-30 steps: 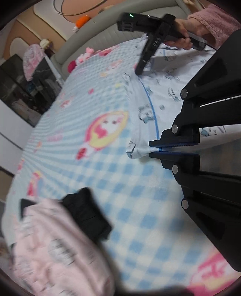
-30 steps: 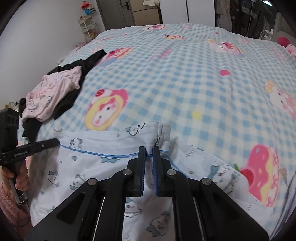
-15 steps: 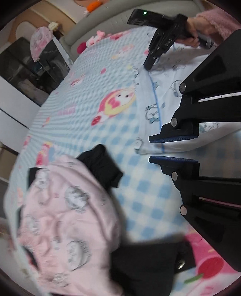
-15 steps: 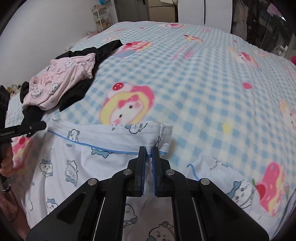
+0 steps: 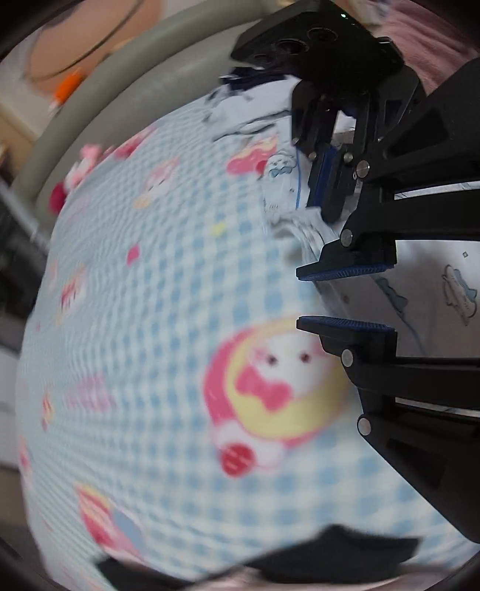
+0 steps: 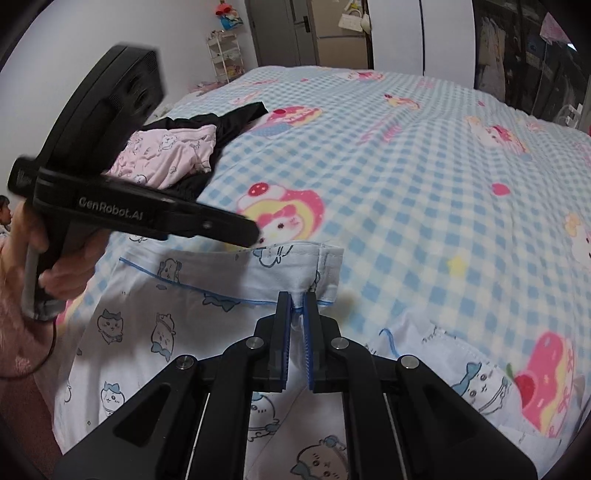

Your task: Fold clothes

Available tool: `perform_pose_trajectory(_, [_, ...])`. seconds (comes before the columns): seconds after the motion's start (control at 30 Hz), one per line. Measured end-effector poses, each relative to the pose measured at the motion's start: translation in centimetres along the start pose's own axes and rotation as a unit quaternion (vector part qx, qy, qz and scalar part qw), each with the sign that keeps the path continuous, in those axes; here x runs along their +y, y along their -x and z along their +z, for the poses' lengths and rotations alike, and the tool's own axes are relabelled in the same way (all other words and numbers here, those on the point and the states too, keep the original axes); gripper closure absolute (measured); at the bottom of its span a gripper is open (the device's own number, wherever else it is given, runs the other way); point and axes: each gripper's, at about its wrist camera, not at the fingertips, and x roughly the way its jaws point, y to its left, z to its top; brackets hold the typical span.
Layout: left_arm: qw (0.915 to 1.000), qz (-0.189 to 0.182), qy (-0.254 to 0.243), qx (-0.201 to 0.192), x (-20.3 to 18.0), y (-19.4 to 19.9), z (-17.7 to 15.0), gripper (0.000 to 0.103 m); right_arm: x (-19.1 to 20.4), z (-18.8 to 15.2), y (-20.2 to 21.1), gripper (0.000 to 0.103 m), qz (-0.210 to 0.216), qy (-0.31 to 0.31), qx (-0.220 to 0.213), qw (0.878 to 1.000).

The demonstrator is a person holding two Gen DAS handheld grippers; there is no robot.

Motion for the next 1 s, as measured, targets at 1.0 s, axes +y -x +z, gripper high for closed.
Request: perform_pose_trajectory(1.0, [0.9950, -0.047, -0.079, 0.039, 0.6, -1.1, -0.2, 0.082, -0.5, -0.4, -0.4, 0.098, 0.008, 0.011, 0.003, 1.000])
